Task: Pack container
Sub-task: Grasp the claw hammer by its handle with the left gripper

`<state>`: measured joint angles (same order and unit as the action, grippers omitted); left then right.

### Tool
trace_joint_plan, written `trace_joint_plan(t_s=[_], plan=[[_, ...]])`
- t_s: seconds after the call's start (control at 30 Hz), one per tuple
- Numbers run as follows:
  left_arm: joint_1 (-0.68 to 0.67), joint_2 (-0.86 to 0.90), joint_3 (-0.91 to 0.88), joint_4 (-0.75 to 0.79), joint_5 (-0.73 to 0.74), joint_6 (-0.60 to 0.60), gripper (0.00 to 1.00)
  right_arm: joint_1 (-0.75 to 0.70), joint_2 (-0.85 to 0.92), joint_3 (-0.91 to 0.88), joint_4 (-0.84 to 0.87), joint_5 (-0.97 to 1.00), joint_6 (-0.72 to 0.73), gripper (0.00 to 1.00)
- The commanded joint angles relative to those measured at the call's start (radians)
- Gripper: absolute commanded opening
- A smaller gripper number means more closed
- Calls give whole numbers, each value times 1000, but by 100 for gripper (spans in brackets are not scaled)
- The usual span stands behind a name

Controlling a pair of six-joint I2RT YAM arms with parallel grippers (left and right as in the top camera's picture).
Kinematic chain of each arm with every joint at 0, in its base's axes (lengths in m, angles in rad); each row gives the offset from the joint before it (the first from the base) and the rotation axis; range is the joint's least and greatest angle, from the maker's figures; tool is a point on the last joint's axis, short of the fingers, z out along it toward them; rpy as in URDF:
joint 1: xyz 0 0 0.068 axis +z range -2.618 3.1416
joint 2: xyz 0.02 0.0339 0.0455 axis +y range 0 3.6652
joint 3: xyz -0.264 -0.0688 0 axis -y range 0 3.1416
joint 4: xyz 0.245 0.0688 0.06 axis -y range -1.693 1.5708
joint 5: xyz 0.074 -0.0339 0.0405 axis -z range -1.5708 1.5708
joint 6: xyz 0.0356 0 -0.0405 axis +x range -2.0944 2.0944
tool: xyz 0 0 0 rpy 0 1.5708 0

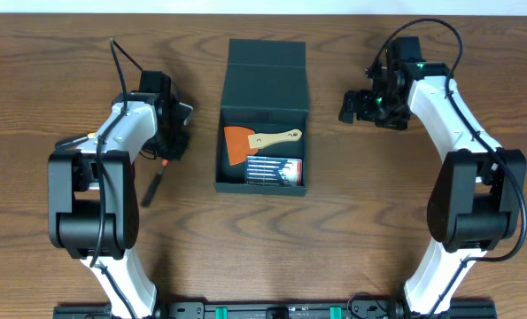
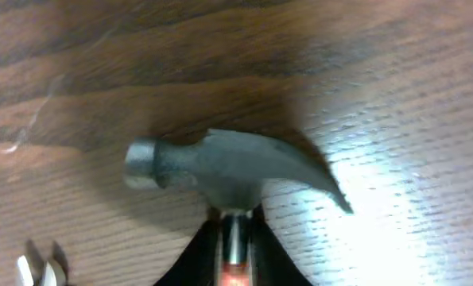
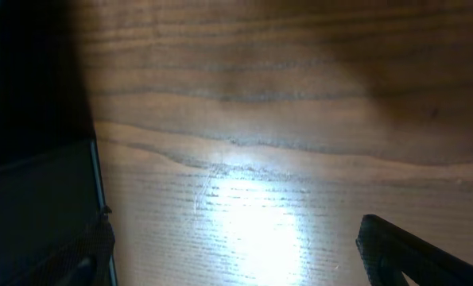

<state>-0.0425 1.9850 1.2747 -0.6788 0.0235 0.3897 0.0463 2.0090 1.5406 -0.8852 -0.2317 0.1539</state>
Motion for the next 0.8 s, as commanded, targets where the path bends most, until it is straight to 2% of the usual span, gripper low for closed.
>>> trace_joint_plan(t_s=[0.0,0.17,0.47,0.57,0.77], plan=[[2,38,-9,-6,-36,-3,6,-16,0,-1,4,-4,17,99],[2,-6,39,-79,-36,-2,6,-22,0,-1,14,-3,17,99],[-60,-239,205,-244,-36,7,6,-24,0,-1,63,0,17,99],[-131,-323,217,-256,-36,79,6,-23,0,-1,62,-1,17,99],[-337,-421,217,-255,-36,303,6,-23,0,-1,63,-1,17,99]])
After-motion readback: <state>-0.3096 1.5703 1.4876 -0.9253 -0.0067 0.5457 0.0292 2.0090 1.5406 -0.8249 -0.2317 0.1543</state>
